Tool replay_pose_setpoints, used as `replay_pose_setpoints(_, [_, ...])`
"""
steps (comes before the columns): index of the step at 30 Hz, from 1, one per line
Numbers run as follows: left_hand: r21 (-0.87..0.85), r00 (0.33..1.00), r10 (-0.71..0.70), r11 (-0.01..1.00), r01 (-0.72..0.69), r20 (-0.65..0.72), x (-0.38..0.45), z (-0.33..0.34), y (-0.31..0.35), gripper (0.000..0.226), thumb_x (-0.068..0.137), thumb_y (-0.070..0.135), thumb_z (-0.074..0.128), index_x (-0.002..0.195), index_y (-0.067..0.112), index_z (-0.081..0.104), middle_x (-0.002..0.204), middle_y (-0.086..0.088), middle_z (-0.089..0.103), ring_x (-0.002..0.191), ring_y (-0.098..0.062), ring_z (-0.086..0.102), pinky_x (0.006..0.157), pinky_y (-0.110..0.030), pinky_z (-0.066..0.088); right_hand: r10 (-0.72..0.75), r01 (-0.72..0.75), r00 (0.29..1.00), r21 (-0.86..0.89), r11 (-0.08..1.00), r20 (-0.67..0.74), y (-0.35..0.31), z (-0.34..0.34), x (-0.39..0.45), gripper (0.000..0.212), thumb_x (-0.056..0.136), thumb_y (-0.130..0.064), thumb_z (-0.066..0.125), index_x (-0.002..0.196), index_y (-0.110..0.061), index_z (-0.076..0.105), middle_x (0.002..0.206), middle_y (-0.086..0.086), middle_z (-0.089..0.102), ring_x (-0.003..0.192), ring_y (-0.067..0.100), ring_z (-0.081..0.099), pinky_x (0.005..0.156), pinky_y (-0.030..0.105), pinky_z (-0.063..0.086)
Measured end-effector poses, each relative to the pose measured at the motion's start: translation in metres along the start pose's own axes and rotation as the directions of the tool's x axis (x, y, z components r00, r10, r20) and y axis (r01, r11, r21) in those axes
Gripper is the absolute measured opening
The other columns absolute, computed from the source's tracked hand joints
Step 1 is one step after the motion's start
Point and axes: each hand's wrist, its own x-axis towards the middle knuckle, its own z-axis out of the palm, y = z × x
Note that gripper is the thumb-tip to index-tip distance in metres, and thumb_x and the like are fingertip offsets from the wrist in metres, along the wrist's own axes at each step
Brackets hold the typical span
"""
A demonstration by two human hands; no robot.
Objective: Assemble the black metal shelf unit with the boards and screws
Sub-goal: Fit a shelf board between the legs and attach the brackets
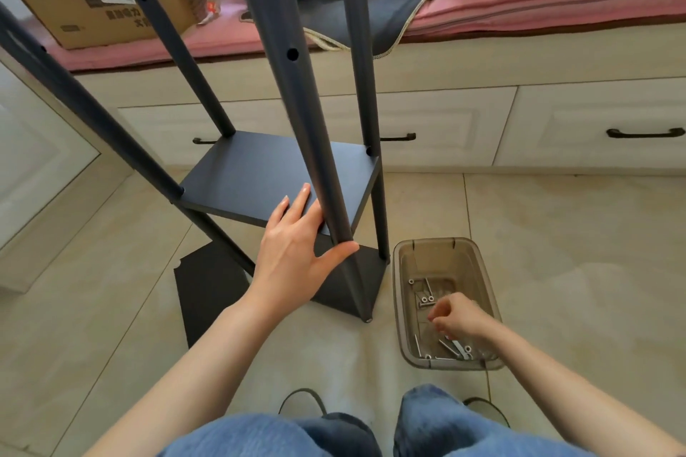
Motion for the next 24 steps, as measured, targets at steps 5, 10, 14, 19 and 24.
replay_pose_setpoints(5, [0.017, 1.0, 0.011, 1.0, -0.011, -0.003, 0.0, 0.002, -0.003, 0.084, 0.082, 0.072, 0.039, 0.146, 0.018, 0.048, 0.152, -0.006, 0.049, 0.149, -0.024, 0.034, 0.124, -0.033, 0.007, 0.032, 0.026, 0.989, -0.39, 0.92, 0.143, 0.006, 0.03, 0.024, 0.024, 0.095, -0.01, 0.059, 0.118, -0.009, 0.063, 0.123, 0.012, 0.064, 0.113, 0.024, 0.061, 0.094, 0.029, 0.048])
replay_pose_setpoints(10, [-0.014, 0.997, 0.068, 0.998, -0.069, -0.044, 0.0, 0.004, -0.004, 0.055, 0.087, 0.059, 0.052, 0.127, 0.023, 0.062, 0.15, -0.001, 0.051, 0.146, -0.027, 0.039, 0.122, -0.047, 0.019, 0.024, 0.071, 0.988, -0.582, 0.81, 0.154, 0.013, 0.045, 0.036, 0.028, 0.094, -0.01, 0.052, 0.121, -0.01, 0.059, 0.128, 0.015, 0.06, 0.116, 0.03, 0.06, 0.091, 0.033, 0.047])
replay_pose_setpoints(14, [-0.014, 0.995, 0.079, 0.997, -0.08, -0.068, 0.0, 0.007, -0.005, 0.052, 0.087, 0.058, 0.052, 0.125, 0.026, 0.063, 0.152, 0.004, 0.047, 0.147, -0.024, 0.035, 0.121, -0.047, 0.02, -0.021, 0.131, 0.986, -0.684, 0.717, 0.166, 0.012, 0.049, 0.042, 0.031, 0.094, -0.014, 0.053, 0.125, -0.012, 0.057, 0.129, 0.014, 0.06, 0.116, 0.031, 0.06, 0.09, 0.036, 0.049])
replay_pose_setpoints(19, [-0.016, 0.988, 0.105, 0.994, -0.107, -0.114, 0.0, 0.01, -0.006, 0.048, 0.087, 0.057, 0.054, 0.123, 0.027, 0.064, 0.144, 0.017, 0.041, 0.146, -0.018, 0.031, 0.117, -0.043, 0.018, -0.068, 0.186, 0.98, -0.751, 0.633, 0.185, 0.014, 0.052, 0.045, 0.03, 0.094, -0.013, 0.054, 0.124, -0.011, 0.057, 0.126, 0.014, 0.06, 0.114, 0.032, 0.061, 0.089, 0.039, 0.05])
replay_pose_setpoints(24, [-0.02, 0.988, 0.09, 0.995, -0.093, -0.122, 0.0, 0.011, -0.006, 0.049, 0.086, 0.057, 0.053, 0.123, 0.027, 0.065, 0.147, 0.011, 0.046, 0.144, -0.013, 0.028, 0.117, -0.044, 0.018, -0.086, 0.2, 0.978, -0.744, 0.637, 0.189, 0.01, 0.051, 0.043, 0.03, 0.094, -0.009, 0.052, 0.125, -0.009, 0.055, 0.126, 0.016, 0.058, 0.113, 0.034, 0.06, 0.089, 0.039, 0.049])
